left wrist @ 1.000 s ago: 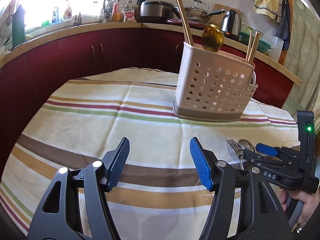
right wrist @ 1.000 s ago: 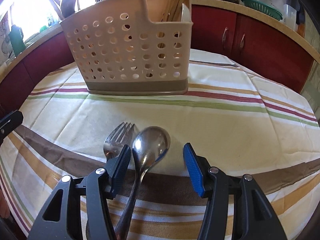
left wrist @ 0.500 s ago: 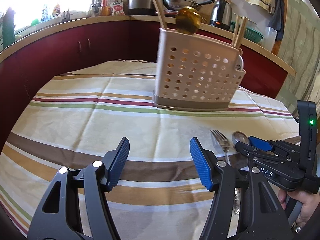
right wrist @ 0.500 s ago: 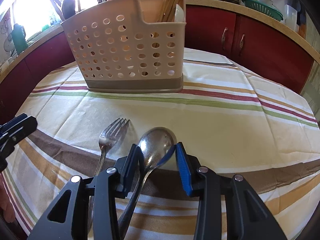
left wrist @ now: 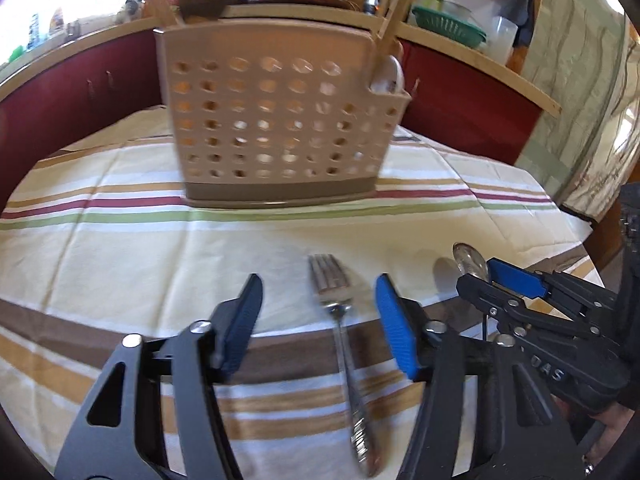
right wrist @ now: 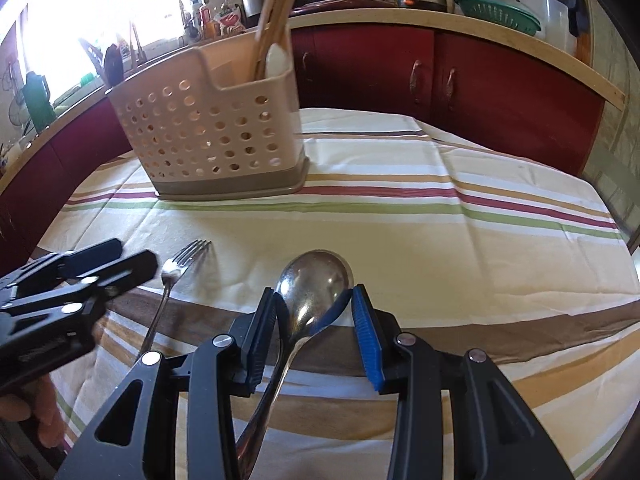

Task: Organize utensils
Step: 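Grasp a steel fork with the left gripper while the right gripper grasps a steel spoon, then carry the fork with the left gripper to the caddy while the right gripper carries the spoon there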

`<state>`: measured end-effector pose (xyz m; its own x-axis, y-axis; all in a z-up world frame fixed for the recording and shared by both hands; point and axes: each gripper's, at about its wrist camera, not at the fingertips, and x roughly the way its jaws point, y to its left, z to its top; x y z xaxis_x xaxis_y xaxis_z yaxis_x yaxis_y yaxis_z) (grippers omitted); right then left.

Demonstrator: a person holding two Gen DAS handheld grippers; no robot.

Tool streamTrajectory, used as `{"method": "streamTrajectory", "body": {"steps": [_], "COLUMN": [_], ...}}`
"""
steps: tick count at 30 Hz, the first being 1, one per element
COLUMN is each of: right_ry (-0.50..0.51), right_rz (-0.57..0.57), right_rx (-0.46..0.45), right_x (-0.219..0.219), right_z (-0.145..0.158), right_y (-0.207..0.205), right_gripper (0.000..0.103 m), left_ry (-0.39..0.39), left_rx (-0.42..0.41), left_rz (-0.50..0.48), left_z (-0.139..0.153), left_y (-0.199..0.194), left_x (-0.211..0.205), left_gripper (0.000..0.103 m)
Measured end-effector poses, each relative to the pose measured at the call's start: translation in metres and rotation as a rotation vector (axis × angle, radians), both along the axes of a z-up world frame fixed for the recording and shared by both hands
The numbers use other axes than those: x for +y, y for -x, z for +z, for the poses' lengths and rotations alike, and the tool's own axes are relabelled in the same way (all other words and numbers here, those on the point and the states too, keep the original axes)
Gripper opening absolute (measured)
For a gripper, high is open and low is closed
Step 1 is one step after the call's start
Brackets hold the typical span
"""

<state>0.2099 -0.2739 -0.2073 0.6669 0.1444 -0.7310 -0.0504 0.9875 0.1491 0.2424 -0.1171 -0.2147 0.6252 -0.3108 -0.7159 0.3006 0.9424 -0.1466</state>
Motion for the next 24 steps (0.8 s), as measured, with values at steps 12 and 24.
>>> {"method": "streamTrajectory", "body": {"steps": [12, 24], "right_ry": [-0.031, -0.014], "right_rz": [0.001, 0.013], "right_rx": [-0.024, -0.101], "right_x": [-0.013, -0.006], "right_z": [0.004, 0.017], "right_y": [0.003, 0.013], "right_gripper": [0.039, 0.039], "left_ry": [-0.028, 0.032], "left_rx": [0.072, 0.000], "left_rz": [-0.017, 0.002], "left_z": [-0.023, -0.005], "left_y": [-0.013, 0.003], "left_x": [-0.019, 0.003], "left_gripper": [0.024, 0.024]}}
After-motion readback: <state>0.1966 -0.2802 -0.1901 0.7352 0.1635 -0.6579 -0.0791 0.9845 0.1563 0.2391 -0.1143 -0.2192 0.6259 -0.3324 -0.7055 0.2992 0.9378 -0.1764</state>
